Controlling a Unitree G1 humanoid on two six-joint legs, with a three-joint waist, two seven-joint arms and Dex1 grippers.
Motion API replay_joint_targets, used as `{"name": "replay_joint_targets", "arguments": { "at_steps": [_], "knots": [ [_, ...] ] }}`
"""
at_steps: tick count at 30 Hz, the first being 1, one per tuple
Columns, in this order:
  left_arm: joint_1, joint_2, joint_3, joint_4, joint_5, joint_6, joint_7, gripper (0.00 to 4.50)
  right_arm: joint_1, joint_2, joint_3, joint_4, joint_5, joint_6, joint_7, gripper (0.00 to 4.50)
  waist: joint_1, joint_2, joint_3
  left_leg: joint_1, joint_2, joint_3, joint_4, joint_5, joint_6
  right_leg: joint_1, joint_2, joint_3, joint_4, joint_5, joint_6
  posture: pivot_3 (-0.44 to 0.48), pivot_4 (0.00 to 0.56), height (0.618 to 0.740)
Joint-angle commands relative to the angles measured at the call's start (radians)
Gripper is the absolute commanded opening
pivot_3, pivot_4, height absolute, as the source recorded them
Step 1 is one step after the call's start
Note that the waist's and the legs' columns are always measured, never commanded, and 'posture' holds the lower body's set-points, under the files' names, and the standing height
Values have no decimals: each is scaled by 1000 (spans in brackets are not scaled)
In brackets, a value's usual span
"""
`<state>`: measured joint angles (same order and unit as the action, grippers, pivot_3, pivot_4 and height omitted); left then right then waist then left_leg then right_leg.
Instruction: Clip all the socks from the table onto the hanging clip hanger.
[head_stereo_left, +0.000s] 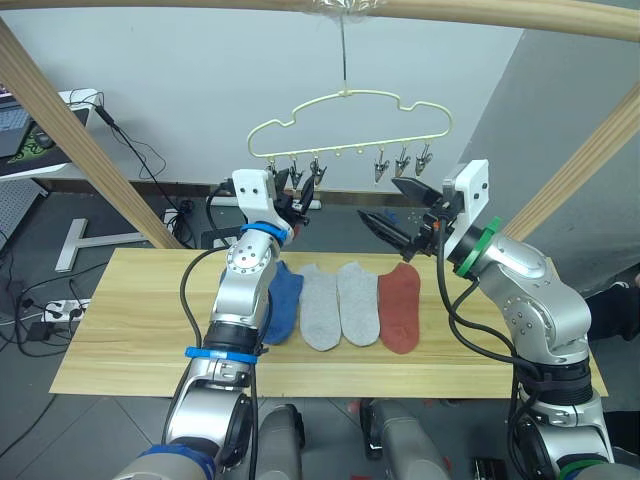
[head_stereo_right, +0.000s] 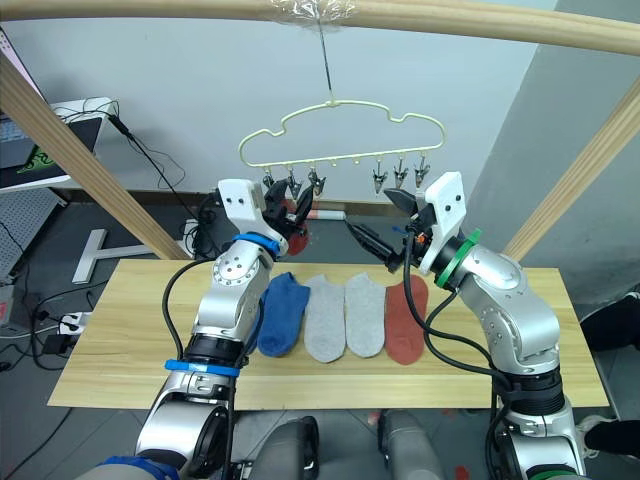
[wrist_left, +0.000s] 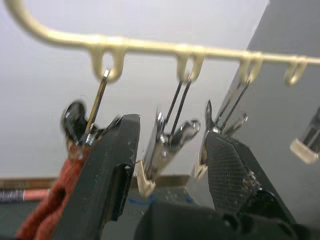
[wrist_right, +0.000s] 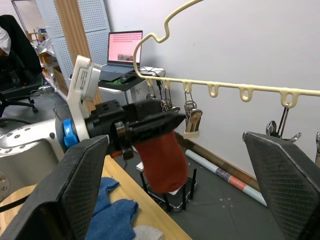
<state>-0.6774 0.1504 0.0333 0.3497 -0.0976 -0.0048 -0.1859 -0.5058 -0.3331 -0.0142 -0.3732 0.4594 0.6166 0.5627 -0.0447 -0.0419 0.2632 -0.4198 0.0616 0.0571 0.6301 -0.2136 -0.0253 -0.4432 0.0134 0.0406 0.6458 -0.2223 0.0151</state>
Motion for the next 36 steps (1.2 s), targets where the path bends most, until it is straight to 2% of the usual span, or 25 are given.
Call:
{"name": "replay_joint_targets", "arguments": {
  "at_steps": [1,4,24,27,30,32,34,36],
  "knots": [
    [-13,-9,-2,-6,25,-28,25,2411,-6,-10,-20,-47,23,-12,-5,4500,-1,0,0,0,0,0,0,0,0,0,0,0,0,0,0,-96,273,740],
    [-18,-9,0,7,51,-36,59,2411,-6,-11,-19,-45,23,-14,-10,4500,-2,0,0,0,0,0,0,0,0,0,0,0,0,0,0,-96,273,740],
    [-37,-18,-5,14,71,-65,64,2411,-16,-9,-15,-34,27,-15,-7,4500,-6,0,0,0,0,0,0,0,0,0,0,0,1,0,0,-100,267,740],
    [-36,-18,-6,13,72,-67,61,1861,-17,-9,-15,-32,27,-14,-7,4500,-6,0,0,0,0,0,0,0,0,0,0,0,1,0,0,-100,267,740],
    [-34,-19,-5,10,71,-69,59,920,-13,-7,-14,-35,28,-14,-8,4500,-6,0,0,0,0,0,0,0,0,0,0,0,1,0,0,-99,262,740],
    [-33,-17,-5,8,72,-70,58,455,-9,-4,-10,-39,28,-14,-9,4500,-6,0,0,0,0,0,0,0,0,0,0,0,1,0,0,-99,262,740],
    [-33,-14,-4,6,70,-69,55,113,-7,-2,-6,-39,28,-13,-8,4500,-6,0,0,0,0,0,0,0,0,0,0,0,1,0,0,-95,265,740],
    [-25,-10,-1,-4,65,-61,47,55,-8,-1,-1,-34,25,-13,-6,4500,-6,0,0,0,0,0,0,0,0,0,0,0,1,0,0,-95,265,740]
  ]
}}
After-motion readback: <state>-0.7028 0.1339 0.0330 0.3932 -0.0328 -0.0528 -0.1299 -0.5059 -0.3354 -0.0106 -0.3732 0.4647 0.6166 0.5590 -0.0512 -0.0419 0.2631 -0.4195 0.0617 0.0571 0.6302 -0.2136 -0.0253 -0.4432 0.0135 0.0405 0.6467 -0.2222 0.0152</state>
